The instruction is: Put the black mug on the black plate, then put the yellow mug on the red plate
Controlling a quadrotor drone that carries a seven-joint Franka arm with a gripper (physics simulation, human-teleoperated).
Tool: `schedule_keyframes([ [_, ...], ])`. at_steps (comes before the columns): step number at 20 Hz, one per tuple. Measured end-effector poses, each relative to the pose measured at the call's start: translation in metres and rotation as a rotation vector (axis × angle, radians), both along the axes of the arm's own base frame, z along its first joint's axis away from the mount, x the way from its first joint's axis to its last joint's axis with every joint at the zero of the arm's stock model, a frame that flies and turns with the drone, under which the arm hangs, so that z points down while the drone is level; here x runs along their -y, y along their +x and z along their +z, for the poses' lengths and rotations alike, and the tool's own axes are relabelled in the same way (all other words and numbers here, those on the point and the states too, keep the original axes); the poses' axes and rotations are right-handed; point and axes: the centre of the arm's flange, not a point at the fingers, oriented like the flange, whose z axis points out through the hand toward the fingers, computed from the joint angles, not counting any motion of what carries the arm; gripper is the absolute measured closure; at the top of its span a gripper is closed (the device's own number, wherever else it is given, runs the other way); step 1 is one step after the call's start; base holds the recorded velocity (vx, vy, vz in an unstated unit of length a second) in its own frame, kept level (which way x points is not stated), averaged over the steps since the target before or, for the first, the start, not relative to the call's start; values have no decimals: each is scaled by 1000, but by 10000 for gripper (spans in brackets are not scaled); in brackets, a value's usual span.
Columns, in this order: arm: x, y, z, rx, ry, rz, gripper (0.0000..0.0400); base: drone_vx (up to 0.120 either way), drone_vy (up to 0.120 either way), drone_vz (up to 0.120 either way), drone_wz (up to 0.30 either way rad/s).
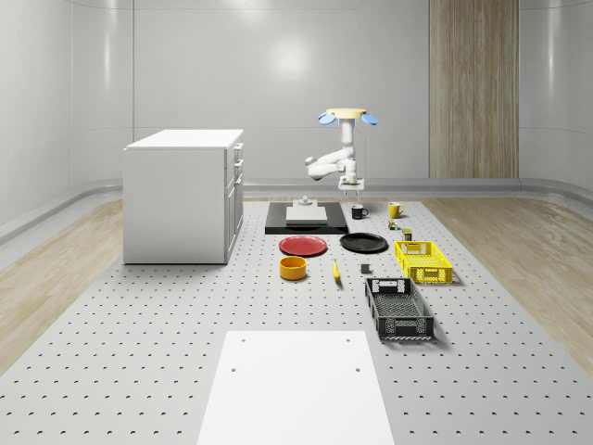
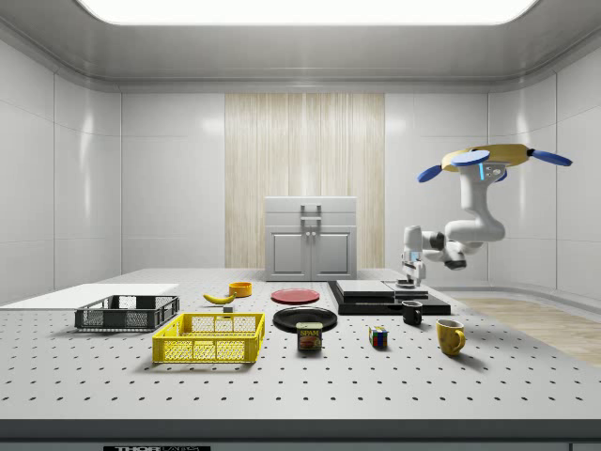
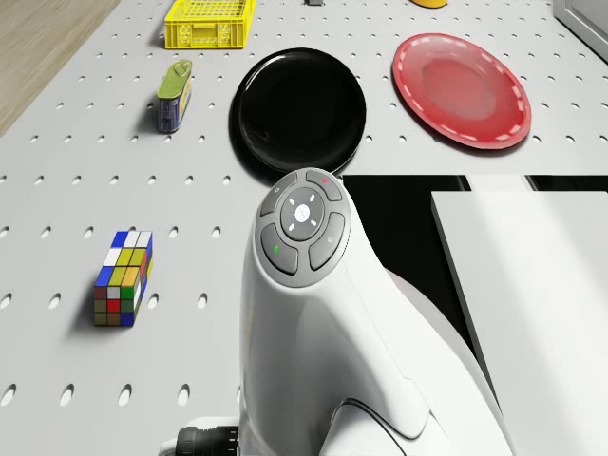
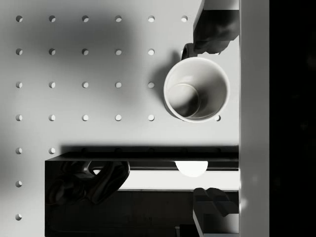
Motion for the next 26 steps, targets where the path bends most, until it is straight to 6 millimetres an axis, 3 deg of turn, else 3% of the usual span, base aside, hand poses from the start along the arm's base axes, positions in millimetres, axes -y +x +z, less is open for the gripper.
schedule_keyframes([
  [8, 0, 0, 0, 0, 0, 0, 0, 10, 0, -120, 0],
  [11, 0, 0, 0, 0, 0, 0, 0, 120, 0, 0, 0],
  [16, 0, 0, 1, 0, 0, 0, 0, 0, 0, 0, 0],
  [26, 0, 0, 23, 0, 0, 0, 0, 0, 0, 0, 0],
])
